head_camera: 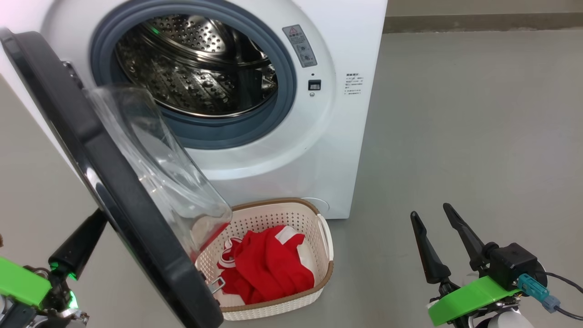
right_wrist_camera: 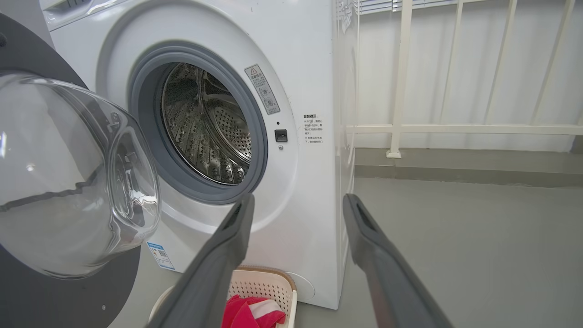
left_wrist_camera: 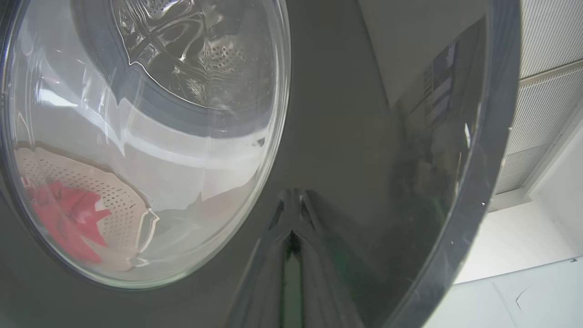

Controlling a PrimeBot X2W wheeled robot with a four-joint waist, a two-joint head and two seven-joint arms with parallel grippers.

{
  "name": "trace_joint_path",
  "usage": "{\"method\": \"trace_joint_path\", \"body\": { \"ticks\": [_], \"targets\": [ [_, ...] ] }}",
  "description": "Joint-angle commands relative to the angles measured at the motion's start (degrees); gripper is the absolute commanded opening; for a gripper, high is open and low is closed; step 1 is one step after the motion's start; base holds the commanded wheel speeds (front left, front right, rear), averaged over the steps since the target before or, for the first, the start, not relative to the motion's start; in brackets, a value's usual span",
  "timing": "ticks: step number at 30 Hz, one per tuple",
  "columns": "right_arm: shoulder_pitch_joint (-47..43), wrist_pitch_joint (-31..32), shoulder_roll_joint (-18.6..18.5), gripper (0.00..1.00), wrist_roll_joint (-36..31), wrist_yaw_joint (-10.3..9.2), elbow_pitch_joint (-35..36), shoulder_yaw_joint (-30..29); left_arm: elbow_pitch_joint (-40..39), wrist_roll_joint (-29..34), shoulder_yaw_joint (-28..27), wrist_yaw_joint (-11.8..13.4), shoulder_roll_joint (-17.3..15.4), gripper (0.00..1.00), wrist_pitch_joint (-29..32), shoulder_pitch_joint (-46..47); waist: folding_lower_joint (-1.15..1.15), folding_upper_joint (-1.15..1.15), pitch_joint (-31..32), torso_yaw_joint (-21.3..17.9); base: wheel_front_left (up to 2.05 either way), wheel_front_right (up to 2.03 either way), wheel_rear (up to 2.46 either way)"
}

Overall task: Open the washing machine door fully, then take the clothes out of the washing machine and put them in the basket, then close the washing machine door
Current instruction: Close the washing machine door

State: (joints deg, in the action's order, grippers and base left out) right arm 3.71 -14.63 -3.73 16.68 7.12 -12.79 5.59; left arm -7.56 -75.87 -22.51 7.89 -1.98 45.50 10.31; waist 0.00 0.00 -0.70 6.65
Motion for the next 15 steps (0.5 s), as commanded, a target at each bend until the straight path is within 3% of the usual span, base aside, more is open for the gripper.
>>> {"method": "trace_joint_path", "body": {
  "ticks": [1, 12, 13, 14, 15],
  "targets": [
    [1.7, -0.4, -0.3, 1.00, 0.2, 0.36, 1.5, 1.0, -2.3, -0.2, -0.9, -0.3, -0.9, 0.00, 0.1, 0.2, 0.00, 0.00, -0.1, -0.2, 0.00, 0.00, 0.00],
    [1.5, -0.4, -0.3, 1.00, 0.1, 0.36, 1.5, 0.8, -2.7, 3.4, -1.5, -2.5, -2.0, 0.00, -3.4, -1.1, 0.00, 0.00, -0.2, -0.4, 0.00, 0.00, 0.00],
    [1.5, -0.4, -0.3, 1.00, 0.1, 0.36, 1.5, 0.8, -2.7, 4.5, -1.6, -3.1, -2.2, 0.06, -4.3, -1.2, 0.00, 0.00, -0.1, -0.3, 0.00, 0.00, 0.00],
    [1.6, -0.4, -0.3, 1.00, 0.1, 0.36, 1.5, 0.8, -2.8, 5.5, -1.7, -3.8, -2.4, 0.24, -5.4, -1.4, 0.00, 0.00, -0.1, -0.3, 0.00, 0.00, 0.00],
    [1.6, -0.4, -0.3, 1.00, 0.1, 0.36, 1.5, 0.8, -3.0, 7.0, -1.8, -4.8, -2.7, 0.65, -6.8, -1.7, 0.00, 0.00, -0.1, -0.3, 0.00, 0.00, 0.00]
  ]
}}
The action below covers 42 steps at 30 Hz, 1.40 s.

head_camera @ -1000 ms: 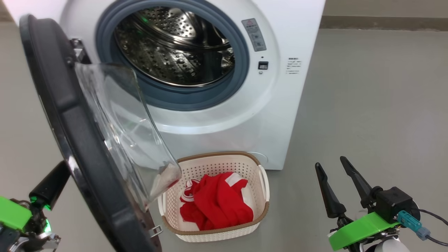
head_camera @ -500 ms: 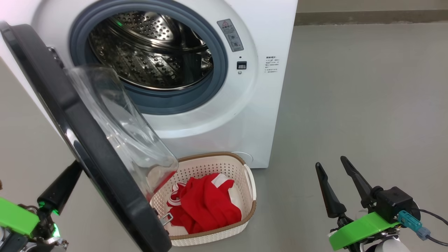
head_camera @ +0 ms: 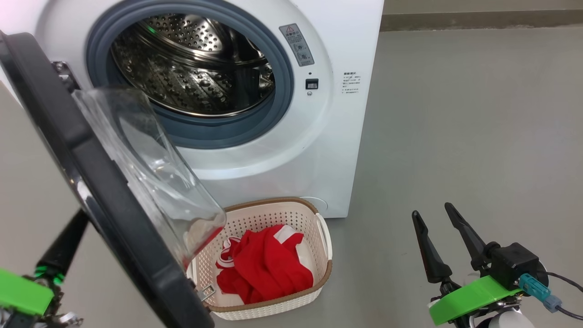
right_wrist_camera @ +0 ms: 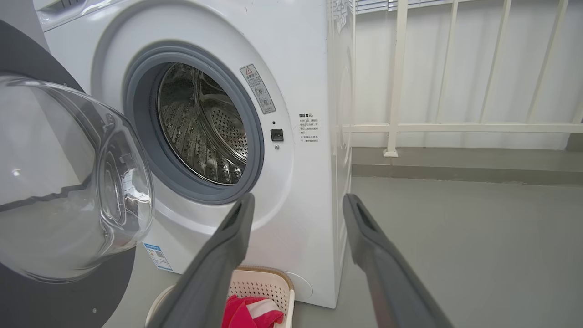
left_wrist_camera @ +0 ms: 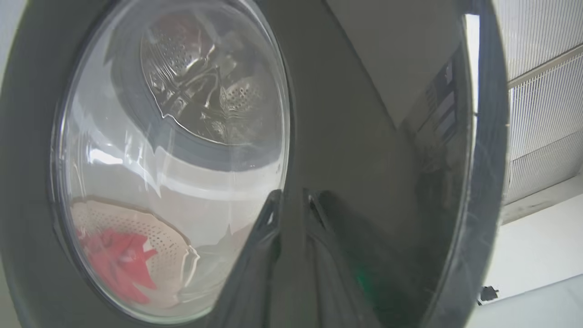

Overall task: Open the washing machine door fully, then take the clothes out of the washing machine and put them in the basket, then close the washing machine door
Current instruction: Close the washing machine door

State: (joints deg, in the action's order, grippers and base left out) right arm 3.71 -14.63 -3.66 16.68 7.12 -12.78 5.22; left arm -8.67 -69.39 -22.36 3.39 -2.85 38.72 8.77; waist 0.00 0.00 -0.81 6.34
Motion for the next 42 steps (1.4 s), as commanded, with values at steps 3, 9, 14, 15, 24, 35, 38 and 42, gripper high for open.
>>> {"method": "trace_joint_path", "body": {
  "ticks": [3, 9, 14, 15, 24, 35, 38, 42],
  "targets": [
    [1.6, -0.4, -0.3, 1.00, 0.3, 0.36, 1.3, 1.2, -1.9, 6.0, -2.9, -3.1, -2.6, 1.00, -6.0, -0.8, 0.00, 0.00, 0.1, 0.0, 0.00, 0.00, 0.00],
    [1.6, -0.4, -0.4, 1.00, 0.4, 0.36, 1.2, 1.3, 0.5, 21.0, -1.8, -8.6, -4.5, 1.00, -20.4, -3.1, 0.00, 0.00, 0.4, 0.1, 0.00, 0.00, 0.00],
    [1.6, -0.4, -0.3, 1.00, 0.4, 0.36, 1.2, 1.3, 3.4, 33.3, 2.7, -10.2, -6.4, 1.00, -33.2, -5.0, 0.00, 0.00, 0.7, 0.2, 0.00, 0.00, 0.00],
    [1.5, -0.4, -0.3, 1.00, 0.4, 0.36, 1.2, 1.3, 4.1, 35.1, 3.6, -10.3, -6.5, 1.00, -35.7, -5.3, 0.00, 0.00, 0.7, 0.2, 0.00, 0.00, 0.00],
    [1.5, -0.4, -0.2, 1.00, 0.4, 0.36, 1.2, 1.5, 10.6, 51.0, 7.9, -8.6, -8.0, 1.00, -51.9, -7.6, 0.00, 0.00, 1.0, -0.3, 0.00, 0.00, 0.00],
    [1.6, -0.4, 0.0, 1.00, 0.5, 0.36, 1.2, 1.4, 13.9, 58.1, 8.3, -7.5, -5.8, 1.00, -53.7, -10.0, 0.00, 0.00, 0.9, -0.6, 0.00, 0.00, 0.00],
    [1.5, -0.4, 0.0, 1.00, 0.5, 0.36, 1.2, 1.3, 13.7, 59.5, 7.9, -7.6, -4.7, 1.00, -53.7, -10.7, 0.00, 0.00, 1.0, -0.4, 0.00, 0.00, 0.00],
    [1.4, -0.4, 0.1, 1.00, 0.5, 0.36, 1.1, 1.3, 13.8, 60.9, 7.9, -7.6, -3.3, 1.00, -53.7, -11.7, 0.00, 0.00, 1.4, -0.2, 0.00, 0.00, 0.00]
  ]
}}
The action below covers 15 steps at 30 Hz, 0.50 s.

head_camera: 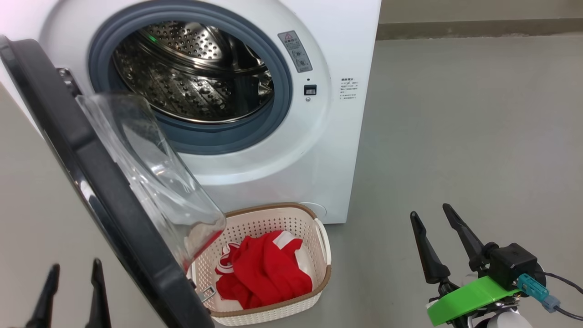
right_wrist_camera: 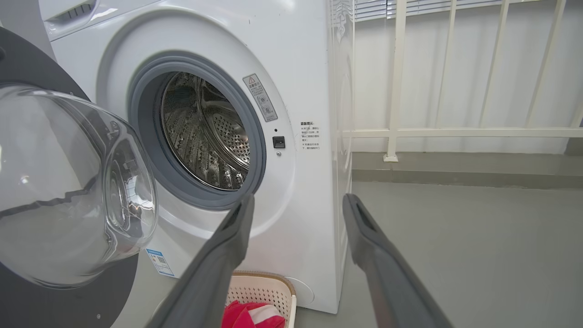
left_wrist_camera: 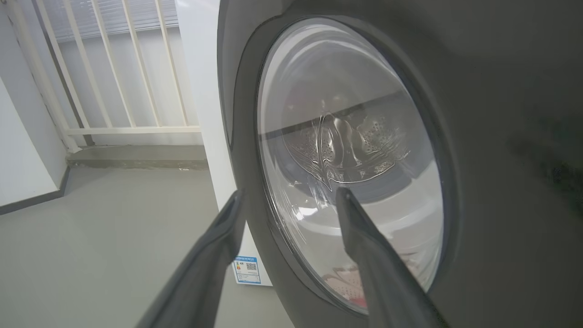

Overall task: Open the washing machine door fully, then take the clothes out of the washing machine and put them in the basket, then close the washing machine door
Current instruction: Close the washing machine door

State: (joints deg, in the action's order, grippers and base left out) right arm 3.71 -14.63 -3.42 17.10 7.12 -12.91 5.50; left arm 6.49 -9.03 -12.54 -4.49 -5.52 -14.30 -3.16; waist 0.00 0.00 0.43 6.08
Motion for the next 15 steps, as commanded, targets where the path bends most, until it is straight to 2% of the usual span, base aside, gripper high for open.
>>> {"method": "trace_joint_path", "body": {
  "ticks": [1, 15],
  "targets": [
    [1.4, -0.4, -0.2, 1.00, 0.1, 0.36, 1.2, 1.1, -1.2, 0.7, -1.9, 0.1, -0.4, 1.00, -0.7, 0.0, 0.00, 0.00, 0.2, 0.1, 0.00, 0.00, 0.00],
    [1.0, -0.4, 0.0, 1.00, 0.0, 0.36, 1.1, 1.5, 0.9, 2.0, -3.1, -1.6, 0.3, 1.00, -0.7, 0.4, 0.00, 0.00, 0.7, 0.2, 0.00, 0.00, 0.00]
  ]
}}
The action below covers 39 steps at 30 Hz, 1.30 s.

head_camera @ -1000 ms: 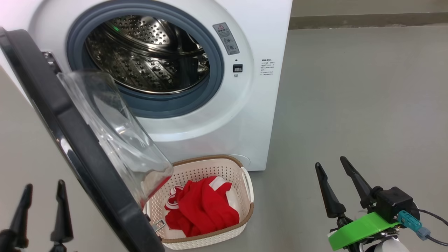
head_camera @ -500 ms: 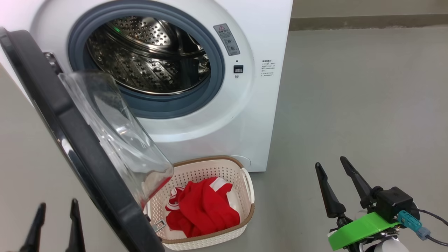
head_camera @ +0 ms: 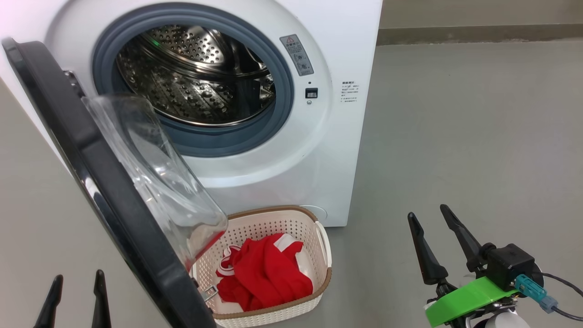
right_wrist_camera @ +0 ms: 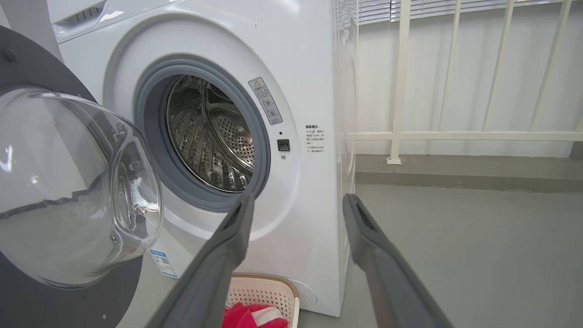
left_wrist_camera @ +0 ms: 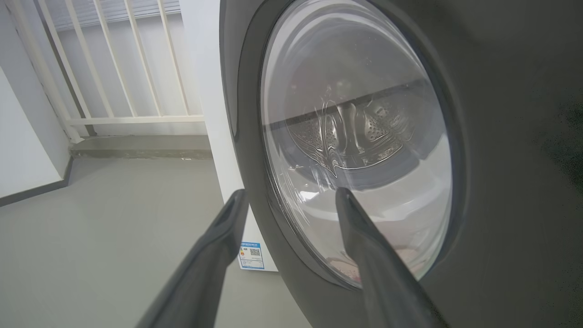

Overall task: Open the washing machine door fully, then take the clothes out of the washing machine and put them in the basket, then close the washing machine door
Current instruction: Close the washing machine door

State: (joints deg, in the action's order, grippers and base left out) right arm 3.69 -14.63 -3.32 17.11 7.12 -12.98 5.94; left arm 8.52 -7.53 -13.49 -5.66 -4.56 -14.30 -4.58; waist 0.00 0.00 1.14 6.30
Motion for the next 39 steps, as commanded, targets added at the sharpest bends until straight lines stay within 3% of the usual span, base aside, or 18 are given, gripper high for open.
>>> {"method": "trace_joint_path", "body": {
  "ticks": [1, 17, 18, 19, 23, 27, 34, 37, 39],
  "targets": [
    [1.0, -0.4, -0.1, 1.00, 0.1, 0.36, 1.2, 1.1, -1.1, 0.8, -2.2, -0.5, -0.7, 1.00, -0.7, 1.8, 0.00, 0.00, 0.0, 0.0, 0.00, 0.00, 0.00],
    [0.9, -0.4, 0.0, 1.00, 0.0, 0.36, 1.2, 0.9, -0.9, 2.0, -2.8, -1.2, -0.4, 1.00, -0.7, 2.3, 0.00, 0.00, -0.2, 0.5, 0.00, 0.00, 0.00],
    [0.9, -0.4, 0.0, 1.00, 0.0, 0.36, 1.2, 0.8, -0.8, 1.9, -2.7, -1.2, -0.2, 0.57, -0.7, 2.2, 0.00, 0.00, -0.2, 0.5, 0.00, 0.00, 0.00],
    [0.9, -0.4, 0.0, 1.00, 0.0, 0.36, 1.2, 0.8, -1.0, 1.7, -2.5, -1.3, -0.1, 0.00, -0.7, 2.3, 0.00, 0.00, -0.1, 0.5, 0.00, 0.00, 0.00],
    [0.8, -0.4, 0.1, 1.00, 0.0, 0.36, 1.1, 0.8, -1.2, -0.8, -2.5, -1.4, 0.4, 0.00, -0.7, 3.1, 0.00, 0.00, -0.1, 0.7, 0.00, 0.00, 0.00],
    [0.8, -0.4, 0.1, 1.00, 0.0, 0.36, 1.1, 0.9, -1.9, -8.2, -2.9, -1.6, 0.9, 0.00, -0.3, 5.3, 0.00, 0.00, 0.0, 0.8, 0.00, 0.00, 0.00],
    [0.8, -0.4, 0.1, 1.00, 0.1, 0.36, 0.9, 0.7, -7.7, -38.5, -6.6, -1.4, 1.6, 0.00, 10.4, 11.6, 0.00, 0.00, 0.0, 0.8, 0.00, 0.00, 0.00],
    [0.8, -0.4, 0.1, 1.00, 0.0, 0.36, 0.9, 0.6, -10.4, -50.0, -8.7, 1.9, 1.6, 0.00, 17.0, 13.9, 0.00, 0.00, -0.1, 0.7, 0.00, 0.00, 0.00],
    [0.8, -0.4, 0.1, 1.00, 0.0, 0.36, 0.9, 0.6, -12.4, -55.6, -9.4, 5.6, 1.7, 0.00, 21.6, 14.9, 0.00, 0.00, -0.1, 0.7, 0.00, 0.00, 0.00]
  ]
}}
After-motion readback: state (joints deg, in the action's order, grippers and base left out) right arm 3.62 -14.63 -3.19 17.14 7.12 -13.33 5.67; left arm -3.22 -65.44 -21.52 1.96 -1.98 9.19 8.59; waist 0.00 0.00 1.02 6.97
